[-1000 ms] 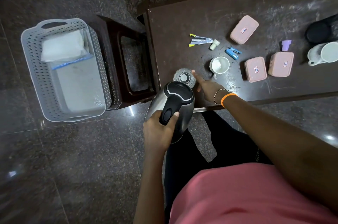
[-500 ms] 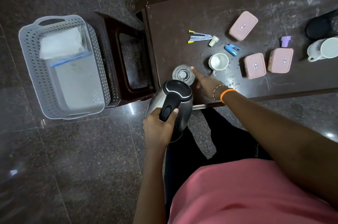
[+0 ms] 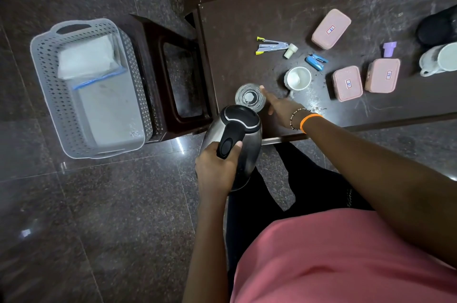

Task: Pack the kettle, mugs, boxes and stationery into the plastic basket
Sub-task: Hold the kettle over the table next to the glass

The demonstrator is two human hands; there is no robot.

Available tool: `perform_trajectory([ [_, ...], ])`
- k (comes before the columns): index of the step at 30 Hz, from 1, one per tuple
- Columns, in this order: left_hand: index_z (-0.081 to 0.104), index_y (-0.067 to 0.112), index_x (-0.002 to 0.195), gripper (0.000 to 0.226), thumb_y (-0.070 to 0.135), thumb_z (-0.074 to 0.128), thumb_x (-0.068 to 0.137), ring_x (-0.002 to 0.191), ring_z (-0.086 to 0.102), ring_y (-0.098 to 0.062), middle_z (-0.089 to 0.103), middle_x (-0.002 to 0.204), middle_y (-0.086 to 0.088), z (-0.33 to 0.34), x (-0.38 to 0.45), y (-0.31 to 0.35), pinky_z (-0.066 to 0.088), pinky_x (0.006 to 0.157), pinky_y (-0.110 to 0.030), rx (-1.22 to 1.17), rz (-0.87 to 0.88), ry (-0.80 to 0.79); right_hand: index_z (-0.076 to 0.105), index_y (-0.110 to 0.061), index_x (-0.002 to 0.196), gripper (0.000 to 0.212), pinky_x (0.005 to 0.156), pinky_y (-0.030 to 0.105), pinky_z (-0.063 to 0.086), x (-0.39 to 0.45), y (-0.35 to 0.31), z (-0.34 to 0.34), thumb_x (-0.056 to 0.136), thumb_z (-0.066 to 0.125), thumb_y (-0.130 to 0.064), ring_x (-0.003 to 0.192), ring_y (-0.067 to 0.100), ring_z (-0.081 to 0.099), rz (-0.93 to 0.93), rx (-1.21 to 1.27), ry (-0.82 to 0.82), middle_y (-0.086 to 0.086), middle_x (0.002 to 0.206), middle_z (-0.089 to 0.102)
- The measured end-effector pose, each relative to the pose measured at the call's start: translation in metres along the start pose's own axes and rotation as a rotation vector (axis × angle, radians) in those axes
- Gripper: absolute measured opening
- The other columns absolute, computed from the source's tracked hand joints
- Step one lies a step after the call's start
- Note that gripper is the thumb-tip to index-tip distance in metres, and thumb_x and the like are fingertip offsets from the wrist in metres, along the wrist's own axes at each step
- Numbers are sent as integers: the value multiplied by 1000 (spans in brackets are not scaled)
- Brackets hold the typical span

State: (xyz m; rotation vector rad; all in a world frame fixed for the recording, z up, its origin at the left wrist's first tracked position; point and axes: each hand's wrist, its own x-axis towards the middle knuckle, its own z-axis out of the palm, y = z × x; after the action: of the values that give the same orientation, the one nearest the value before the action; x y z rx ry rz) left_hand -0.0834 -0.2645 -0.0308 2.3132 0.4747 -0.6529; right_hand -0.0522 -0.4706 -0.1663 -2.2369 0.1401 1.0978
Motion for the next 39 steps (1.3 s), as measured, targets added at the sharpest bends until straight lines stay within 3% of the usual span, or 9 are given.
perform_trajectory([
  [20,41,20,43,47,43,69,73,37,42,-3,44,35,13,1,-2,3,27,43,-20,-11,-40,-26,-11,-29,146,96,95,47,50,1,0,-1,79,45,10,103,33,62,6,-25,-7,11,109,67],
  [25,44,19,45,43,43,68,72,39,45,-1,48,38,13,2,-1,6,30,38,-11,-5,-29,-29,-10,-30,146,95,94,49,50,1,0,0,79,44,10,101,33,62,18,0,-6,11,108,67],
  [29,46,18,47,43,44,68,73,40,44,-5,44,41,6,3,-2,9,29,43,-21,27,-46,-28,-11,-30,146,95,94,49,49,3,-2,2,78,42,11,101,33,62,22,31,-5,12,107,67],
  [39,45,18,47,44,42,68,75,43,43,-7,46,43,5,3,-4,16,28,46,-21,40,-60,-31,-9,-30,146,95,94,47,50,6,1,5,77,43,11,99,32,62,18,46,-3,12,104,67],
])
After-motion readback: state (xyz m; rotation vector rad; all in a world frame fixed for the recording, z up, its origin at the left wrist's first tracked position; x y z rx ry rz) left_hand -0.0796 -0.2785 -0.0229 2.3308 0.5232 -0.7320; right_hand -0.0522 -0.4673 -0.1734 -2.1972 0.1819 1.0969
